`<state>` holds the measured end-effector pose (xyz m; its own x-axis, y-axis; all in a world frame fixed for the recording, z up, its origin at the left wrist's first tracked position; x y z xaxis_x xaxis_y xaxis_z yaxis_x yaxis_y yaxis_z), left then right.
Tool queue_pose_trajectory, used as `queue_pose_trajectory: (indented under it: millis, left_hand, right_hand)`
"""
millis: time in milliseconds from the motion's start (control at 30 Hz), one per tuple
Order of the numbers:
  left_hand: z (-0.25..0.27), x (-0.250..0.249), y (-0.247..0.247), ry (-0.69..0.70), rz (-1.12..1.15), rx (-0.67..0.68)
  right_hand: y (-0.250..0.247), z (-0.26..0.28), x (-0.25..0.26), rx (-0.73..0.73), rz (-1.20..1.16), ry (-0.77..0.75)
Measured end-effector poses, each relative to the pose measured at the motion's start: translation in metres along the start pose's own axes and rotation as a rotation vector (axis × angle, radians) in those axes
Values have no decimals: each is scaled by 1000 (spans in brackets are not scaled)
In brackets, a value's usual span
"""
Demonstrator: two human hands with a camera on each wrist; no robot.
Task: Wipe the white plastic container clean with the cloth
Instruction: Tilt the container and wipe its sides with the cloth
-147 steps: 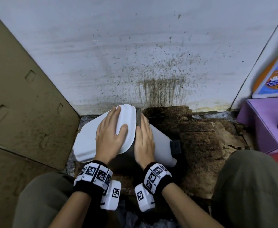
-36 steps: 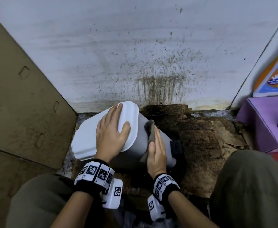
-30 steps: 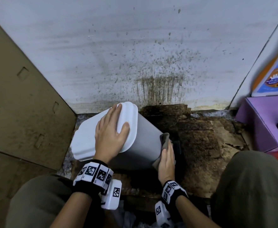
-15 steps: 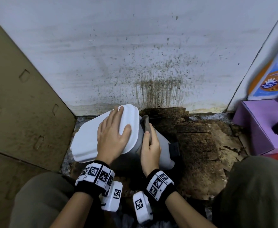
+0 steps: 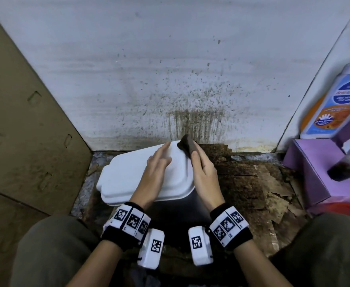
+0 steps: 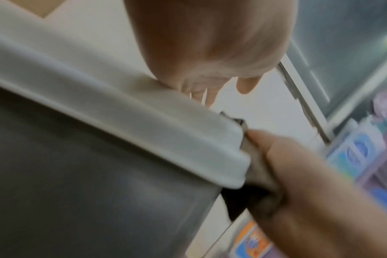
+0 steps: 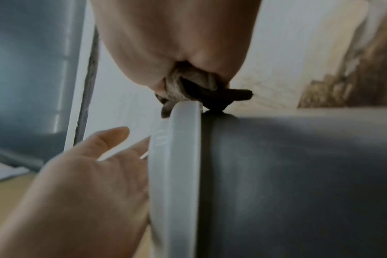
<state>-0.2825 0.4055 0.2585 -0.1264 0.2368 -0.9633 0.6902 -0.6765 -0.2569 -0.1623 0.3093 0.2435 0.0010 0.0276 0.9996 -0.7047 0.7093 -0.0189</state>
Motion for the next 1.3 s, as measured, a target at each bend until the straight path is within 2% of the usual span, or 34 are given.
queue_pose_trajectory:
  millis: [67, 167, 233, 300, 400, 500, 600, 767, 833, 967, 1067, 1167, 1300]
  left_hand:
    - [2, -2, -14, 3, 8, -71]
    - [7, 7, -53, -26, -267, -249]
    - [17, 21, -78, -156, -551, -342]
    - [33, 39, -93, -366, -674, -388]
    - [56, 81, -95, -652, -512, -324]
    - [64, 113, -73, -750, -256, -158]
    - [64, 118, -56, -716, -254, -110]
    - [58, 107, -53, -644, -293, -241]
    - [52, 102, -53, -615, -291, -248]
    - [26, 86, -58, -488, -297, -247]
    - [3, 73, -58, -385, -337, -215]
    - [-6, 79, -55, -365, -348, -150]
    - [-2, 91, -53, -370, -300, -148]
  right_hand:
    - [-8, 1, 0, -7, 168, -32]
    - [-21, 5, -1, -8, 293, -20]
    - [-32, 7, -1, -6, 345, 2]
    - [-44, 9, -2, 3, 366, 29]
    - [-66, 8, -14, -8, 419, 109]
    - [-89, 9, -30, -40, 474, 190]
    - [-111, 15, -40, -111, 496, 248]
    - [-125, 30, -45, -152, 409, 269]
    - [-129, 38, -48, -198, 376, 267]
    - [-132, 73, -53, -433, 271, 286]
    - [-114, 112, -52, -588, 149, 280]
    - [-91, 135, -63, -604, 105, 331]
    - [-81, 137, -73, -577, 126, 328]
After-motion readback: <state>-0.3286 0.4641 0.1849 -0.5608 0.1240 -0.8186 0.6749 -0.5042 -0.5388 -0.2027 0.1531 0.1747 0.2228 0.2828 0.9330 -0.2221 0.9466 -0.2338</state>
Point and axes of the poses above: each hand's wrist, its own z-axis away from the middle knuckle, its own y-axis out of the palm, x = y × z, the point moved 10 cm from there along -z, towards the middle knuckle, and after that the axes turned 5 degrees about y, right-handed, at the moved point
